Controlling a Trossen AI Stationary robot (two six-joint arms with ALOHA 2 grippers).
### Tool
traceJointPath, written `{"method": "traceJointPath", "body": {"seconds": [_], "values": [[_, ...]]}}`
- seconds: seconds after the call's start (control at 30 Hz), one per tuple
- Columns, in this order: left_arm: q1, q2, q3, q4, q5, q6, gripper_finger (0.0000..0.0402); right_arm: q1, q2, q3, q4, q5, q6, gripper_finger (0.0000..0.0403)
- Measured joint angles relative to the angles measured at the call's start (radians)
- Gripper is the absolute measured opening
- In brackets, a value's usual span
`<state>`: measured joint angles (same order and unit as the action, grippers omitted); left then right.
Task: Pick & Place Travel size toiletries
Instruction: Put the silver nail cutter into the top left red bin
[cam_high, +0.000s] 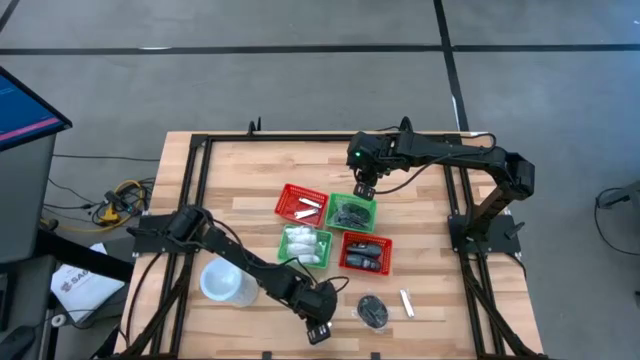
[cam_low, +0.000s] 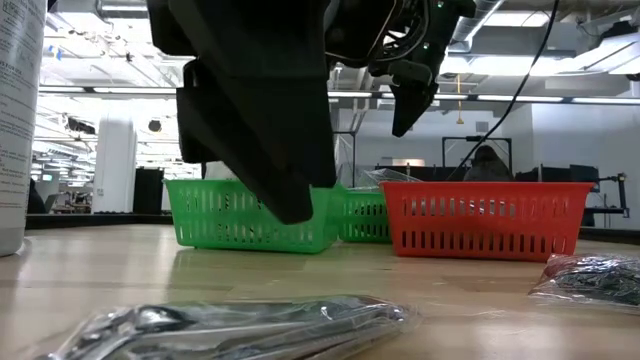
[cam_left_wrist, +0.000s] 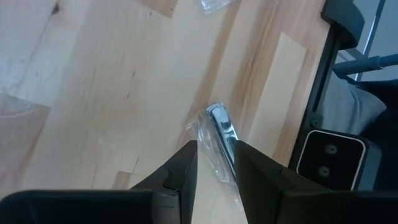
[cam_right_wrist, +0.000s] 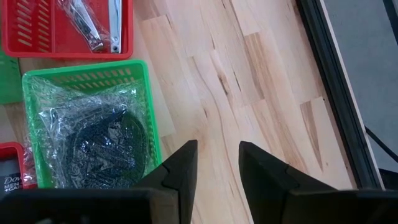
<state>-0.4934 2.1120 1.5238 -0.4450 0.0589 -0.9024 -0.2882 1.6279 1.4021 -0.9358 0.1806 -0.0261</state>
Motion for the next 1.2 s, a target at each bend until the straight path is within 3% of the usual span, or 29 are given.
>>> {"method": "traceJointPath", "body": {"seconds": [1.2], "values": [[-0.052,0.078,0.001,0.066,0.016,-0.166,0.0097,0.026,0.0,0.0,-0.006,-0.001,0.001,0.0108]]}}
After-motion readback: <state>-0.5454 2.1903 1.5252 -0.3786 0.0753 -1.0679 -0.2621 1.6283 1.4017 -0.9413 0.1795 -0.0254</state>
